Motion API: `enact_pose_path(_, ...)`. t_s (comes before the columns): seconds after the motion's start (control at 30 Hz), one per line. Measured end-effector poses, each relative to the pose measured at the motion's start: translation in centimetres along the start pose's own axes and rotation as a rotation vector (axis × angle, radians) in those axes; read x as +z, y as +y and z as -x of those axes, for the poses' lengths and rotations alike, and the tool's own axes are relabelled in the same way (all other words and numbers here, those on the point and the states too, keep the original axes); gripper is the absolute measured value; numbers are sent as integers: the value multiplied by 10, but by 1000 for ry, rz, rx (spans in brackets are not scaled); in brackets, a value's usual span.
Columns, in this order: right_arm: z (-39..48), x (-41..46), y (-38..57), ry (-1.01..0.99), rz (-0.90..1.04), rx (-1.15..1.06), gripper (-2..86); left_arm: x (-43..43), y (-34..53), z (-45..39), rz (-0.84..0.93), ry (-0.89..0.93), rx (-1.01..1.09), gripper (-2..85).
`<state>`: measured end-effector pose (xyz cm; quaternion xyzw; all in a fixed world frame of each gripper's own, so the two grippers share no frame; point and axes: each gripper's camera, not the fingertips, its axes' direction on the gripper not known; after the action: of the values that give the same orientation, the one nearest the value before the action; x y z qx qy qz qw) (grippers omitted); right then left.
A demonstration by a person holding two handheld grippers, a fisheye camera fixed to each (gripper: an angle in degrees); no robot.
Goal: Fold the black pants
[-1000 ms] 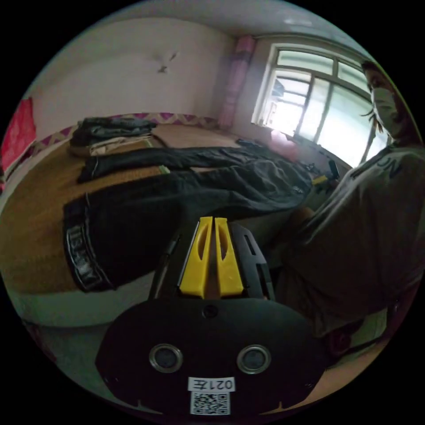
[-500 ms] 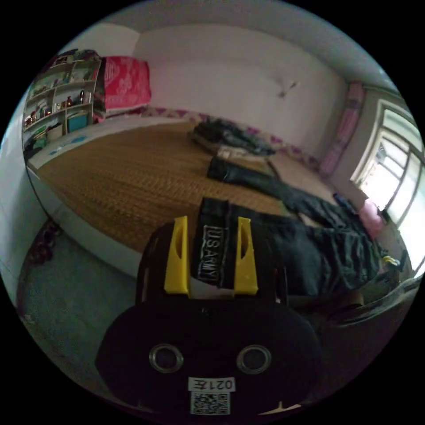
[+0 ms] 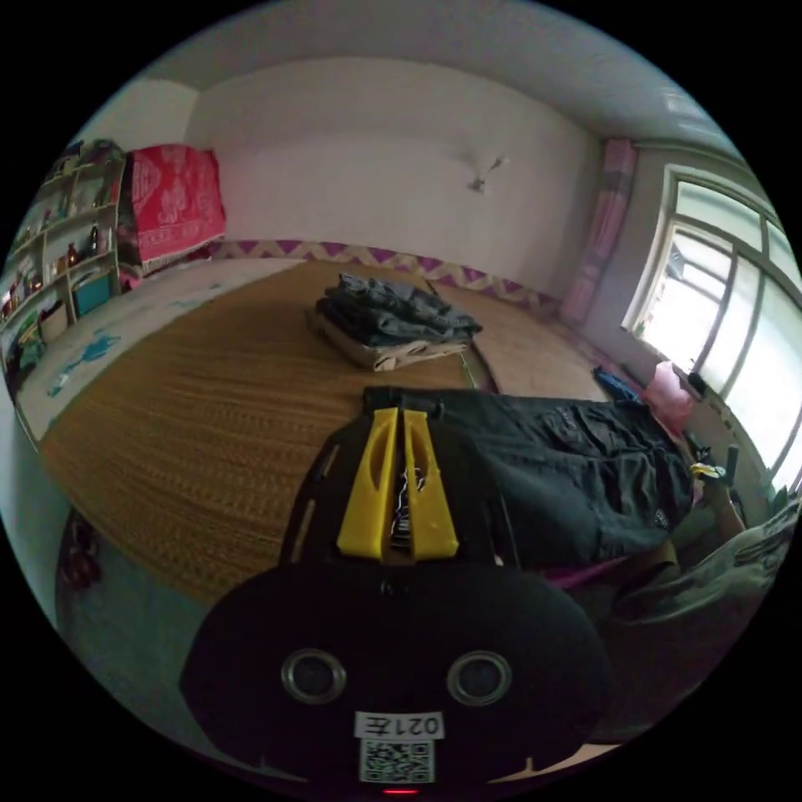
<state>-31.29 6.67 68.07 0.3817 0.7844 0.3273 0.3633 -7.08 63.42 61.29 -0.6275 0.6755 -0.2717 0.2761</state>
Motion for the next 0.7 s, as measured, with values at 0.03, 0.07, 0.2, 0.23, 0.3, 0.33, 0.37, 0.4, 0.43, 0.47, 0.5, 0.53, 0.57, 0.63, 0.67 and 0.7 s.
enact_pose_path(0.03,-1,4,0,8,10,7,71,11,3,5,54,-2,-22,-10)
enact_pose_path(0.07,-2,12,0,24,39,19,71,31,12,15,155,-21,-56,-10)
enact_pose_path(0.2,-1,40,8,95,167,47,72,37,42,28,120,24,-152,-9)
enact_pose_path(0.23,0,40,10,101,159,47,72,36,46,29,115,31,-164,-9)
enact_pose_path(0.3,3,39,15,107,134,56,70,23,58,29,57,50,-185,-9)
enact_pose_path(0.33,5,39,16,113,129,53,70,18,61,27,37,53,-186,-9)
enact_pose_path(0.37,9,39,19,132,112,49,69,7,66,23,-17,48,-188,-9)
enact_pose_path(0.4,14,40,22,157,98,45,68,-6,70,17,-84,36,-181,-9)
enact_pose_path(0.43,17,40,22,172,95,39,68,-13,72,13,-117,24,-181,-9)
enact_pose_path(0.47,24,42,23,206,93,21,68,-28,76,5,-188,-6,-188,-8)
enact_pose_path(0.5,30,43,24,237,89,25,68,-42,81,-5,-262,-34,-186,-8)
enact_pose_path(0.53,32,43,24,250,85,36,68,-47,83,-10,-290,-40,-181,-7)
enact_pose_path(0.57,37,45,26,275,71,56,68,-54,86,-21,-311,-36,-162,-5)
enact_pose_path(0.63,43,46,28,308,51,78,68,-53,88,-41,-278,2,-110,1)
enact_pose_path(0.67,46,47,28,325,48,92,66,-48,90,-55,-235,30,-89,16)
enact_pose_path(0.7,49,47,27,340,55,94,62,-43,92,-69,-196,47,-76,22)
